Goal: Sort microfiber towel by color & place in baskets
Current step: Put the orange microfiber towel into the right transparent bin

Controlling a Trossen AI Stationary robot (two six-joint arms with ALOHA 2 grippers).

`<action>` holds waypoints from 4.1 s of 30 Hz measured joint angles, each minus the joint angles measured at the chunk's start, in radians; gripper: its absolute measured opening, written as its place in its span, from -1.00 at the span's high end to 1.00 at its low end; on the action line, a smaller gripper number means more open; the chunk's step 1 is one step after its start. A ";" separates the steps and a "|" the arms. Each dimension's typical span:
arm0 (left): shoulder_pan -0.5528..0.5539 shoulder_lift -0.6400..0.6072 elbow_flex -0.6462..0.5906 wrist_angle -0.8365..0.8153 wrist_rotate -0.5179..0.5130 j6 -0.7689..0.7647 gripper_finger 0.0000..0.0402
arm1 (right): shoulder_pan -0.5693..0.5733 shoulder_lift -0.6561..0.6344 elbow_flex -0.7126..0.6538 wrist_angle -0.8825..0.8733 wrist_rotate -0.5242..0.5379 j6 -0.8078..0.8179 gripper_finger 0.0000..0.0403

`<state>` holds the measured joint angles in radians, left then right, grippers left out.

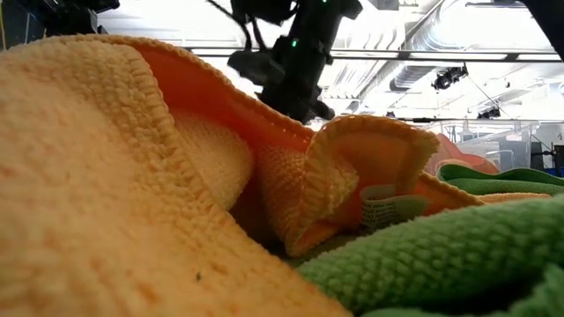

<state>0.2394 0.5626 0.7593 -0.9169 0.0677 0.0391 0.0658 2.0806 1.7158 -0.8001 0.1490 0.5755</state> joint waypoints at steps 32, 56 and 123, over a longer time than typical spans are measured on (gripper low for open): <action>0.000 0.008 0.000 0.002 -0.012 -0.001 1.00 | 0.098 -0.554 0.075 -0.196 0.729 -0.059 1.00; -0.242 0.412 0.000 0.534 -0.136 -0.168 1.00 | 0.043 -0.886 0.074 -0.393 1.004 -0.215 1.00; -0.397 0.802 0.182 0.975 -0.307 -0.185 1.00 | -0.969 -1.001 -0.651 -0.297 0.040 -0.823 1.00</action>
<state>-0.1581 1.3651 0.9413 0.0577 -0.2390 -0.1460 -0.9029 1.0793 1.0645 -1.0973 0.1891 -0.2480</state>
